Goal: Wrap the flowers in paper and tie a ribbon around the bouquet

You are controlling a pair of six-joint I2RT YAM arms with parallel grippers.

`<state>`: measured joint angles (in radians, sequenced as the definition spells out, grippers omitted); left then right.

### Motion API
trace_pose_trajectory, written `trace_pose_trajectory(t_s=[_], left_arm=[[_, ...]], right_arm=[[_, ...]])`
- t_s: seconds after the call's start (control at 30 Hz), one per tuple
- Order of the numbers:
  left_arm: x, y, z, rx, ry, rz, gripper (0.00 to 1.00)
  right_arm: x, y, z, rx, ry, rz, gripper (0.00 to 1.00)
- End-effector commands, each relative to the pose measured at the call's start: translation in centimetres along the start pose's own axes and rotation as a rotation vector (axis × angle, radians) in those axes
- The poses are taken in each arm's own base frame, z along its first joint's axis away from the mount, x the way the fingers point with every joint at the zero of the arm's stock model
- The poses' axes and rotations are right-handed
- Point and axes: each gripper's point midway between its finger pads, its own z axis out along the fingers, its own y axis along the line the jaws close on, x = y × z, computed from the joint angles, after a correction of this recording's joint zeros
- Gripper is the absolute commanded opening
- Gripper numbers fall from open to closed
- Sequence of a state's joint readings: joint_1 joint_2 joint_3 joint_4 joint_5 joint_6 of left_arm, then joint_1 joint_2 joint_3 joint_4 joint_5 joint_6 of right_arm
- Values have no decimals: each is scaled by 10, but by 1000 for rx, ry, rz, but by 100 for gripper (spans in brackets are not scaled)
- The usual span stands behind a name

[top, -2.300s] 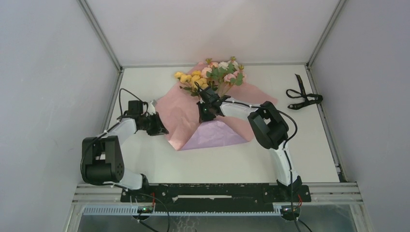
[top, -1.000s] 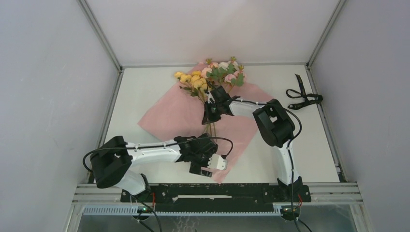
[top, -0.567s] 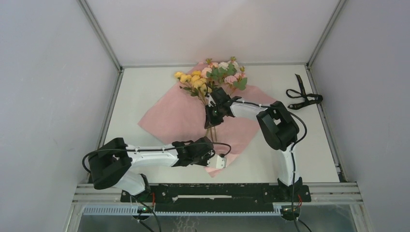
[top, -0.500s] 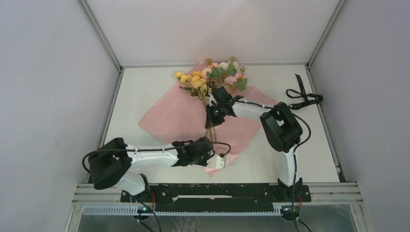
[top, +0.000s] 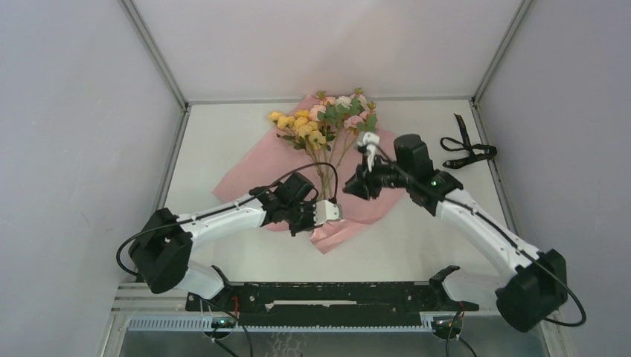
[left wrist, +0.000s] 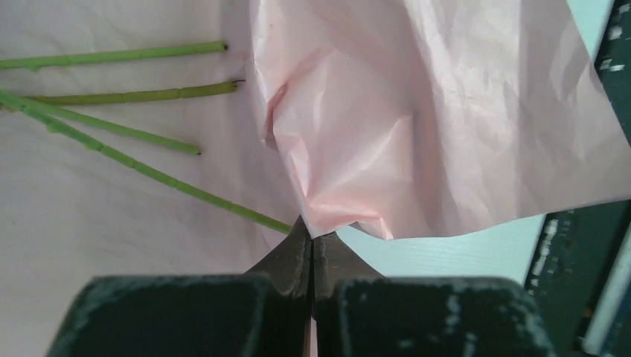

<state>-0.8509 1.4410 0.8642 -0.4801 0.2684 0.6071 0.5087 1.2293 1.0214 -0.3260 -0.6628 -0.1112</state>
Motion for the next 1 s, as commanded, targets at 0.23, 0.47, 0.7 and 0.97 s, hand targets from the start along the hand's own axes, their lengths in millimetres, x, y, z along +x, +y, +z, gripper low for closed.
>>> trace_pose_trajectory(t_s=[0.23,0.47,0.7,0.97], left_arm=[[-22,2,-13,224,-124,-239,0],[-21,0,-18,258,-127,-263,0],[-19,1,-22,281,-136,-293,0],[-4,17,-39,252,-92,-298,78]], right_arm=[[121,69,-10,-360,194,-825,59],[127,24,26,-161,220,-960,76],[141,17,43,-158,234,-911,74],[108,9,50,-120,57,-580,0]])
